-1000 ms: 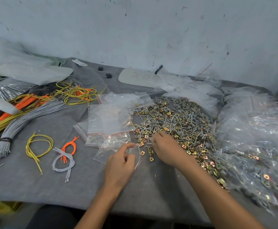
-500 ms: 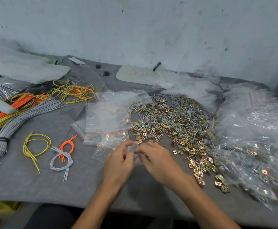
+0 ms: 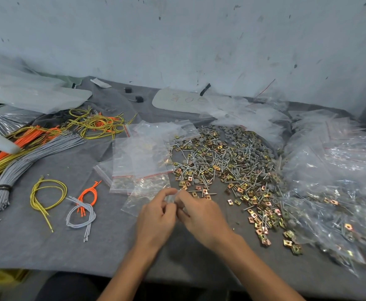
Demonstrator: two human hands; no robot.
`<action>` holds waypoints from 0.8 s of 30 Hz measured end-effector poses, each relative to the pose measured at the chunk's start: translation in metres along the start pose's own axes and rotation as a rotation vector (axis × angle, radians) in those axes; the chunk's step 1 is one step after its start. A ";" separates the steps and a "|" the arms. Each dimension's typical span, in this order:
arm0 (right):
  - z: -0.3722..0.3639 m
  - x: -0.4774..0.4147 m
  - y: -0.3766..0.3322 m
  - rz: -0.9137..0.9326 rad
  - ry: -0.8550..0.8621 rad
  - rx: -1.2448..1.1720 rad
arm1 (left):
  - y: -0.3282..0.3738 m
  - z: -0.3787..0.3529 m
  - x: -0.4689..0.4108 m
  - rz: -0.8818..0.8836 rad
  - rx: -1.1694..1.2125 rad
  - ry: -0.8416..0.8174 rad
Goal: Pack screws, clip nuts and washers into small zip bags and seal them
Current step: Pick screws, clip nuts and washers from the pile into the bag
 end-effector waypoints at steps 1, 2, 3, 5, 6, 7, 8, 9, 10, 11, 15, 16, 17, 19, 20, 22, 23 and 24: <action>0.004 -0.001 0.002 -0.019 0.030 -0.016 | -0.001 0.000 0.000 0.009 0.002 -0.001; 0.010 -0.003 0.008 -0.051 0.071 -0.048 | -0.002 -0.001 -0.001 0.020 0.006 -0.001; 0.017 -0.008 0.016 -0.092 0.109 -0.081 | -0.002 -0.001 -0.001 0.030 0.011 0.000; 0.027 -0.021 0.037 -0.171 0.116 -0.071 | -0.003 -0.002 -0.001 0.037 0.014 0.001; 0.030 -0.028 0.047 -0.204 0.072 -0.019 | -0.003 -0.002 0.000 0.037 0.014 0.001; 0.030 -0.034 0.054 -0.230 0.015 0.044 | -0.003 -0.003 0.000 0.039 0.016 0.001; 0.028 -0.038 0.060 -0.244 -0.040 0.099 | -0.003 -0.003 0.000 0.042 0.019 0.003; 0.025 -0.042 0.064 -0.248 -0.085 0.141 | -0.003 -0.002 0.000 0.044 0.020 0.006; 0.021 -0.044 0.066 -0.243 -0.120 0.172 | -0.003 -0.002 -0.001 0.045 0.021 0.007; 0.017 -0.045 0.067 -0.238 -0.152 0.186 | -0.002 -0.002 -0.001 0.046 0.022 0.006; 0.010 -0.051 0.067 -0.223 -0.214 0.212 | -0.003 -0.002 0.000 0.047 0.019 0.002; 0.009 -0.051 0.066 -0.213 -0.234 0.228 | -0.003 -0.001 0.000 0.046 0.021 0.002; 0.007 -0.051 0.066 -0.210 -0.252 0.240 | -0.003 -0.001 0.000 0.045 0.022 0.003; 0.006 -0.050 0.069 -0.223 -0.273 0.263 | -0.004 -0.001 0.000 0.046 0.017 0.005; 0.006 -0.049 0.070 -0.228 -0.281 0.275 | -0.004 -0.002 0.000 0.049 0.018 0.005; 0.008 -0.045 0.068 -0.228 -0.272 0.268 | -0.004 -0.002 0.000 0.053 0.024 0.004; 0.012 -0.043 0.065 -0.228 -0.250 0.238 | -0.004 -0.001 0.000 0.053 0.025 0.004; 0.016 -0.039 0.060 -0.227 -0.221 0.195 | -0.004 -0.001 0.000 0.050 0.025 0.005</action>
Point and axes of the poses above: each hand's wrist, its own x-axis away from the middle knuckle, its own z-axis out of the back of the hand, y = z × x, the point moved 5 cm from there along -x, towards the middle knuckle, and after that the axes turned 8 degrees about -z, right-handed, at the moved point
